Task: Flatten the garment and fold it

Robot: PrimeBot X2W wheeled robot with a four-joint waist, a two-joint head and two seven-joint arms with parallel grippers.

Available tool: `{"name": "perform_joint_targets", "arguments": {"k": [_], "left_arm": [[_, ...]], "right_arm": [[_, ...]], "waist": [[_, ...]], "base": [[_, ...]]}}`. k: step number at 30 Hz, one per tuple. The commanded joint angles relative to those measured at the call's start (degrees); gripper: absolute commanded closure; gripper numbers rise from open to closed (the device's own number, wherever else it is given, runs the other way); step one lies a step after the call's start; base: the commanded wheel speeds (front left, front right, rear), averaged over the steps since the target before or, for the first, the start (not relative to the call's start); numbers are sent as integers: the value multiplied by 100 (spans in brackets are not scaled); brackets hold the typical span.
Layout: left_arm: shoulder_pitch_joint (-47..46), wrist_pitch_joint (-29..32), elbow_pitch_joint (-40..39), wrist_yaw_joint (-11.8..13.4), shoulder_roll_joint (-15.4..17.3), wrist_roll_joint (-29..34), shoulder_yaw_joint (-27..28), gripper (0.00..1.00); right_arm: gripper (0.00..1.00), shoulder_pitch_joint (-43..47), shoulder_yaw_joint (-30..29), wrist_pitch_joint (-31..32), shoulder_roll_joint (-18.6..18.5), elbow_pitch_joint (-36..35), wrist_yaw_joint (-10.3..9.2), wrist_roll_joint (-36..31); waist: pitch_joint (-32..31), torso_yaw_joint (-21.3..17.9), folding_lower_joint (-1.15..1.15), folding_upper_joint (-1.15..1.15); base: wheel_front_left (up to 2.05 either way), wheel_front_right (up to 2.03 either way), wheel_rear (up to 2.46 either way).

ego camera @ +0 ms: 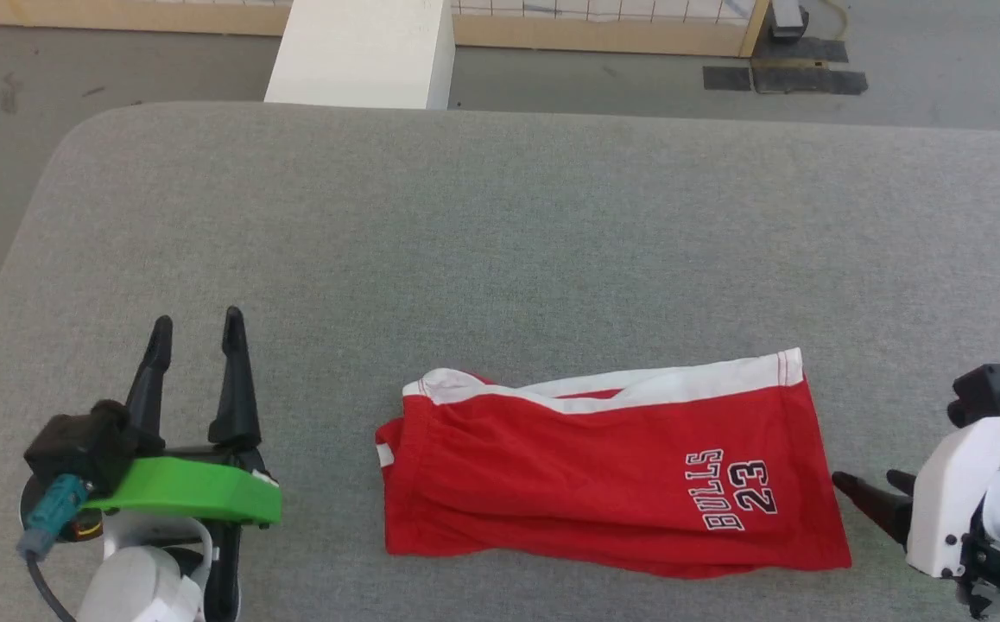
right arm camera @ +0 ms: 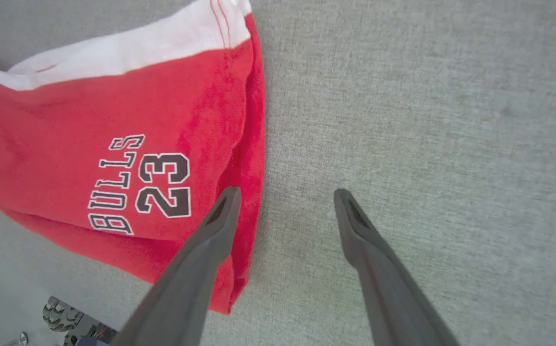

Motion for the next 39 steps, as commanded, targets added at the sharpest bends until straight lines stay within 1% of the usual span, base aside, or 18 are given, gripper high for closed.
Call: {"name": "perform_joint_targets", "arguments": {"k": [1, 6, 14, 22, 23, 24, 25, 33, 39], "left_arm": [[-3, -113, 56, -62, -6, 92, -17, 0], [-25, -273, 198, -109, -150, 123, 71, 0], [-48, -314, 284, -215, -357, 231, 167, 0], [-97, -316, 306, -361, -533, 360, 280, 0], [-98, -316, 307, -375, -547, 374, 295, 0], [-97, -316, 310, -392, -562, 394, 312, 0], [-96, -316, 309, -405, -574, 409, 326, 0], [-97, -317, 335, -495, -672, 510, 400, 0], [-99, -317, 391, -553, -725, 549, 402, 0]], "right_arm": [[0, -132, 82, -15, -22, 70, -8, 78], [0, -323, 372, -75, -8, 335, -8, 268], [0, -684, 1064, -3, 22, 666, -8, 520], [0, -860, 1382, 27, -93, 950, -8, 554], [51, -867, 1396, 55, -104, 983, -8, 561], [74, -879, 1408, 69, -121, 1008, -8, 565], [100, -890, 1417, 70, -139, 1021, -8, 563], [100, -977, 1253, 41, -258, 1108, -8, 516], [100, -880, 846, 99, -412, 1136, -8, 469]], "waist": [[58, 32, 0, 0], [162, 73, 0, 0], [296, 166, 0, 0], [345, 244, 0, 0], [346, 244, 0, 0], [347, 240, 0, 0], [347, 235, 0, 0], [325, 167, 0, 0], [251, 99, 0, 0]], "base": [[0, 0, 0], [0, 0, 0], [0, 0, 0], [0, 0, 0], [0, 0, 0], [0, 0, 0], [0, 0, 0], [0, 0, 0], [0, 0, 0]]}}
